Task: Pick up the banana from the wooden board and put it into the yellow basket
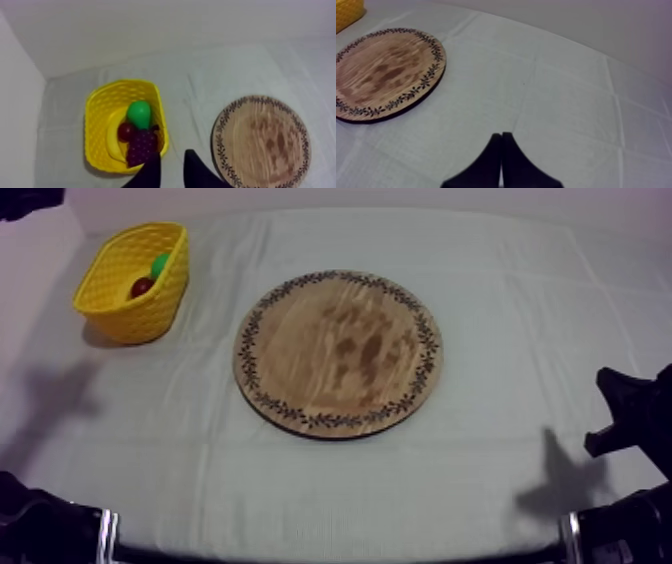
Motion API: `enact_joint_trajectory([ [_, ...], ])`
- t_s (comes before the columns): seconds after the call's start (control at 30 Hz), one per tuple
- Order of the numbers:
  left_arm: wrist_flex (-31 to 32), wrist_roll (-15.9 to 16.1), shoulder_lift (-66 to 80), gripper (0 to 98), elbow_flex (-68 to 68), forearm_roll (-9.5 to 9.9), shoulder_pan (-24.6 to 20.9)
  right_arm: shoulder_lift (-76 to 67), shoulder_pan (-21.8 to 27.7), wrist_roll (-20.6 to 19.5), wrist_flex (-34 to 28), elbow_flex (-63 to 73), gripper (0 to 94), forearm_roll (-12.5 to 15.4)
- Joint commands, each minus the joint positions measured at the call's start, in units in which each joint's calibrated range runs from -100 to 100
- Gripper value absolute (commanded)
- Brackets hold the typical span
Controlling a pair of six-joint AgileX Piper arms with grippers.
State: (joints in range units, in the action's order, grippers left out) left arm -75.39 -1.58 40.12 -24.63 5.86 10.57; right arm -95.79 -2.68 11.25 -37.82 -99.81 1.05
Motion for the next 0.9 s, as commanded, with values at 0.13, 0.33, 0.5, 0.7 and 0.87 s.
enact_joint_trajectory([
  [0.13, 6.66, 0.31, 15.49, 5.9, -14.1, -1.47, -3.76, 0.03, 0.0, 0.0, 0.0, 0.03, 0.2, 0.0],
  [0.33, 16.59, 1.11, 26.89, 2.7, -30.45, -4.59, -7.71, 0.03, 0.0, 0.03, 0.0, 0.03, 0.2, 0.0],
  [0.5, 24.69, 0.69, 35.04, 0.5, -43.55, -5.3, -8.53, 0.03, 0.0, 0.04, 0.0, 0.03, 0.2, 0.0],
  [0.7, 29.02, 0.11, 43.28, 0.1, -55.0, -5.3, -9.23, 0.03, 0.0, 0.03, 0.0, 0.03, 0.2, 0.0],
  [0.87, 29.78, -0.11, 48.29, 0.1, -60.48, -5.22, -9.63, 0.03, 0.0, 0.01, 0.0, 0.03, 0.2, 0.0],
])
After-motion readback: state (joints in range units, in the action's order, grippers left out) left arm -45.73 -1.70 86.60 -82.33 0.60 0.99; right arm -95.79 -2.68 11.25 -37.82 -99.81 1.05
